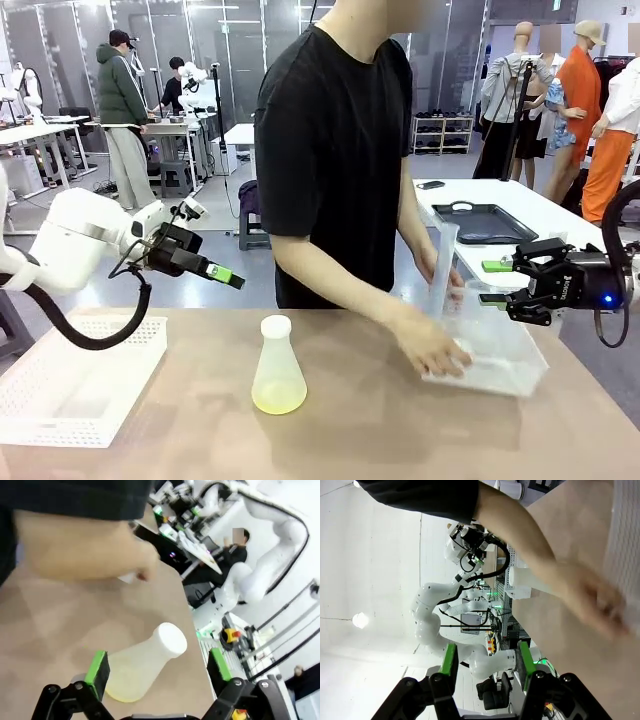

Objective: Prepare the solutions needed for the experiment.
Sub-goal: When the human places the Big flask in the center of the table, pick up the Big flask and place it in the left Organizing basket.

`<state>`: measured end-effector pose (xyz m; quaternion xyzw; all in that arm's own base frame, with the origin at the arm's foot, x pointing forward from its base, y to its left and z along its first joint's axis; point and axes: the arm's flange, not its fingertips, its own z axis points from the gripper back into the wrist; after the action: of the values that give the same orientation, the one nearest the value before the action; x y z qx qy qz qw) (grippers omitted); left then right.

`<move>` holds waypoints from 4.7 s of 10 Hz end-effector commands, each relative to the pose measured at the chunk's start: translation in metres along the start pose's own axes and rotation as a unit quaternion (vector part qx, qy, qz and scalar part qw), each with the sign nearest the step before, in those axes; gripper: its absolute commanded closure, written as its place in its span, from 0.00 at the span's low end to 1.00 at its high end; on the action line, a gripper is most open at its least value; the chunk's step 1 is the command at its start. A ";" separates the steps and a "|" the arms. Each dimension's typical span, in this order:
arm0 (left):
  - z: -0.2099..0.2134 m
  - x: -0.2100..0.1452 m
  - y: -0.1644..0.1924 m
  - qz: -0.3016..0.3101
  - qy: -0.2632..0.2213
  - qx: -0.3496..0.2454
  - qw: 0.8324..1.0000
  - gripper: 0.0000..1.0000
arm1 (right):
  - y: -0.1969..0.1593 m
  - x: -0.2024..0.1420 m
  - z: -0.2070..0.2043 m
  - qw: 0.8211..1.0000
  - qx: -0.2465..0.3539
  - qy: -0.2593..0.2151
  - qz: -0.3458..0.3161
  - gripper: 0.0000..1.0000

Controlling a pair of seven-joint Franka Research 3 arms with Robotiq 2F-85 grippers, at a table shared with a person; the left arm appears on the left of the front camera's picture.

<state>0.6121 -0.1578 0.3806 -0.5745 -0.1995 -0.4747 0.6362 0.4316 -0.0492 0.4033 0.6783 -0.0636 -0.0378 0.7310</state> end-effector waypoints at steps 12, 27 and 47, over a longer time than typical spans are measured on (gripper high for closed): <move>-0.049 0.020 0.035 -0.114 0.093 -0.135 0.980 0.00 | 0.001 0.001 0.000 1.000 0.008 -0.001 0.002 0.40; -0.078 0.016 0.131 -0.262 0.041 -0.355 0.897 0.00 | 0.001 0.001 0.000 1.000 0.008 -0.001 0.002 0.40; -0.145 -0.030 0.130 -0.295 0.011 -0.386 0.874 0.00 | 0.001 0.001 0.000 1.000 0.008 -0.001 0.002 0.40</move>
<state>0.6469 -0.2958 0.2707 -0.6657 -0.1493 -0.6990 0.2143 0.4316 -0.0491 0.4033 0.6784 -0.0634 -0.0377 0.7310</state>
